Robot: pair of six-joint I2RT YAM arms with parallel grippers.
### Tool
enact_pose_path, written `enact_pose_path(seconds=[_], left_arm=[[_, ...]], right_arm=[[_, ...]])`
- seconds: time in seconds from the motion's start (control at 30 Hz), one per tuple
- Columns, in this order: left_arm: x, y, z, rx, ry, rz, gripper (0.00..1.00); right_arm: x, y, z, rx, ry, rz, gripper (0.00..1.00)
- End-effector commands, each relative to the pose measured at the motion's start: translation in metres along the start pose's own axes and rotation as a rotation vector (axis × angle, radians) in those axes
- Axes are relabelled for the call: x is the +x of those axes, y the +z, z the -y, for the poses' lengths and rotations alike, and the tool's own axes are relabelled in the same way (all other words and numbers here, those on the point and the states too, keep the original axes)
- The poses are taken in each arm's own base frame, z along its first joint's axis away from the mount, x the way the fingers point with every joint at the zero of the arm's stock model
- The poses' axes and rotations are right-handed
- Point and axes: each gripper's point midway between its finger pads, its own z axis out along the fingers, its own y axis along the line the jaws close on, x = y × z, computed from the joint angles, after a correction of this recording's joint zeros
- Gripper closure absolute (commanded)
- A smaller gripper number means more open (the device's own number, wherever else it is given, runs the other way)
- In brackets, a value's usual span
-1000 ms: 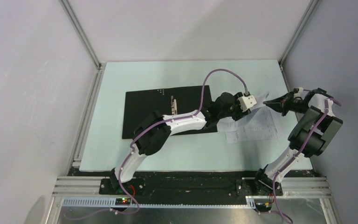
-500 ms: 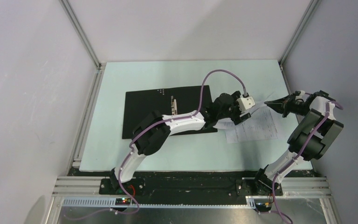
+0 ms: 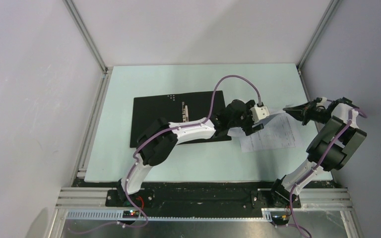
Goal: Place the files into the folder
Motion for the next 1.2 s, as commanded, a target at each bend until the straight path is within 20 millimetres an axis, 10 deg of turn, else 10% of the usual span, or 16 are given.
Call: enact_pose_path(seconds=[0.0, 0.37, 0.67, 0.8, 1.17], left_arm=[[-0.037, -0.011, -0.022, -0.072, 0.090, 0.052, 0.19], [-0.027, 0.017, -0.026, -0.102, 0.193, 0.031, 0.68], [-0.033, 0.015, -0.008, 0.027, 0.212, 0.069, 0.76], [-0.034, 0.017, -0.006, 0.039, 0.217, 0.074, 0.98], [-0.098, -0.035, -0.091, -0.275, -0.078, 0.079, 1.00]], right_arm=[[0.011, -0.005, -0.011, -0.039, -0.007, -0.016, 1.00], [0.037, -0.004, 0.001, -0.042, 0.018, -0.058, 1.00], [0.024, -0.003, 0.000, -0.051, 0.031, -0.037, 1.00], [0.023, -0.004, 0.002, -0.047, 0.022, -0.034, 1.00], [-0.026, -0.043, -0.027, 0.295, -0.470, 0.179, 0.28]])
